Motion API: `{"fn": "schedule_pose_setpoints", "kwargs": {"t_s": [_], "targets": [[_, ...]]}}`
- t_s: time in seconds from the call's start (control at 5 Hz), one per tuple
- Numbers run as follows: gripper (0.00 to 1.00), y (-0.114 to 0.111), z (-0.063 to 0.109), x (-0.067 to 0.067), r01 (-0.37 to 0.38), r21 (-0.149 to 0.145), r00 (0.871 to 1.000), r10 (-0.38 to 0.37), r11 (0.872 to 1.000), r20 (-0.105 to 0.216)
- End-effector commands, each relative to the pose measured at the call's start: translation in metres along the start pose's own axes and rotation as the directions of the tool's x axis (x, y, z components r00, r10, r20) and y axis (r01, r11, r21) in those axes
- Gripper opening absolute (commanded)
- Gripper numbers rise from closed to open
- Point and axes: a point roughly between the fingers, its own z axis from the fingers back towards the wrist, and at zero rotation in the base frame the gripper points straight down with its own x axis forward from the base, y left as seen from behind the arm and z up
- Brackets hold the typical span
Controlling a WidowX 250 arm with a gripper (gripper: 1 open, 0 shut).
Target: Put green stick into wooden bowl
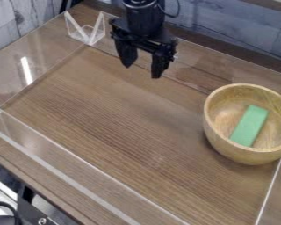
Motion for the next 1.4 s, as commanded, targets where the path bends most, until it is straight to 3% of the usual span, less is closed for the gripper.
{"fn": "schedule_pose_setpoints", "kwargs": {"t_s": [0.0, 0.2, 1.0, 1.2], "targets": [[1.00, 0.001, 0.014, 0.008, -0.007, -0.007, 0.999, 0.007, 1.000, 0.049], [1.00, 0.003, 0.010, 0.006, -0.035, -0.006, 0.999, 0.035, 0.999, 0.006], [1.00, -0.001, -0.019, -0.005, -0.014, -0.029, 0.990, 0.010, 0.999, -0.139], [1.00, 0.002, -0.026, -0.007, 0.038, -0.041, 0.984, -0.045, 0.998, -0.174]]}}
